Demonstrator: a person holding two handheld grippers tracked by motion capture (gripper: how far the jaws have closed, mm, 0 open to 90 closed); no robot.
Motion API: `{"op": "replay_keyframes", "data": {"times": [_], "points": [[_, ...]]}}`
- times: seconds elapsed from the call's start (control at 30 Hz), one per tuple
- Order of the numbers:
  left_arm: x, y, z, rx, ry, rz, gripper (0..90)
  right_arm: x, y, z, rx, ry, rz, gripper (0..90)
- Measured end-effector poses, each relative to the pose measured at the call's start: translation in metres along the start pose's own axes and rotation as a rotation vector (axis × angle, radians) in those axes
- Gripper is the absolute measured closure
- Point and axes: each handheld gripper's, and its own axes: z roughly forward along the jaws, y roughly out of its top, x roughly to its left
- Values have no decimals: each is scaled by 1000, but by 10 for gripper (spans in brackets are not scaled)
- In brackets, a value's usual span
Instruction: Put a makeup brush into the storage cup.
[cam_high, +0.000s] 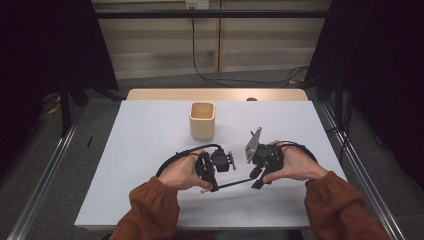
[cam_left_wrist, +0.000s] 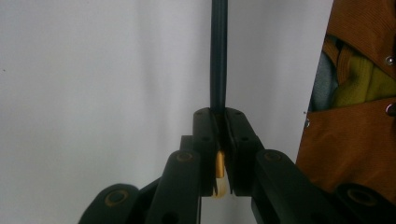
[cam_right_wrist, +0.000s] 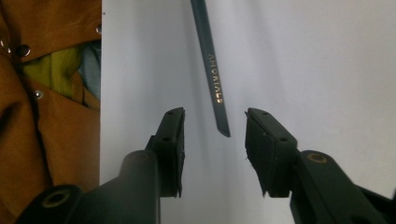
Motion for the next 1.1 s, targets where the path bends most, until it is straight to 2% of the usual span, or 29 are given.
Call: {"op": "replay_keyframes", "data": {"times": [0.07, 0.17, 0.33, 0.37, 0.4, 0.47, 0.6, 0.67, 0.7, 0.8, 0.83, 0.87, 0.93, 0.97, 1.0, 1.1], "points": [[-1, 0, 0, -7, -3, -5, 841, 0, 1, 2, -2, -11, -1, 611], [-1, 1, 1, 0, -7, 11, 841, 0, 2, 2, -11, -12, -5, 633], [-1, 2, 3, 3, -10, 10, 841, 0, 2, 4, -17, 2, -19, 673], [-1, 2, 3, 8, -5, 10, 841, 0, 2, 4, -8, 9, -8, 675], [-1, 2, 3, 15, -16, 12, 841, 0, 2, 5, -14, 7, -16, 675], [-2, 3, 4, 5, -6, 6, 841, -1, 2, 6, -21, 12, -24, 675], [-1, 4, 5, 14, -13, 19, 841, -1, 3, 9, -32, 7, -43, 699], [-3, 5, 5, -9, 12, 19, 841, -1, 4, 8, -35, 11, -48, 725], [-4, 6, 4, 7, 18, 38, 841, 0, 4, 8, -32, 19, -44, 738], [-4, 6, 3, 0, 9, 41, 841, 1, 4, 8, -30, 25, -50, 793], [-4, 5, 4, -11, 10, 28, 841, 1, 4, 9, -29, 25, -52, 808], [-3, 5, 3, -1, 12, 37, 841, 1, 4, 10, -30, 31, -54, 824], [-2, 5, 3, 3, 0, 35, 841, 1, 4, 11, -26, 25, -60, 842], [-1, 5, 2, 8, -18, 40, 841, 1, 3, 12, -30, 33, -70, 848], [-3, 5, 4, -2, 12, 39, 841, 1, 3, 13, -21, 36, -70, 851], [-2, 4, 5, -13, 18, 43, 838, 1, 3, 14, -26, 29, -89, 857]]}}
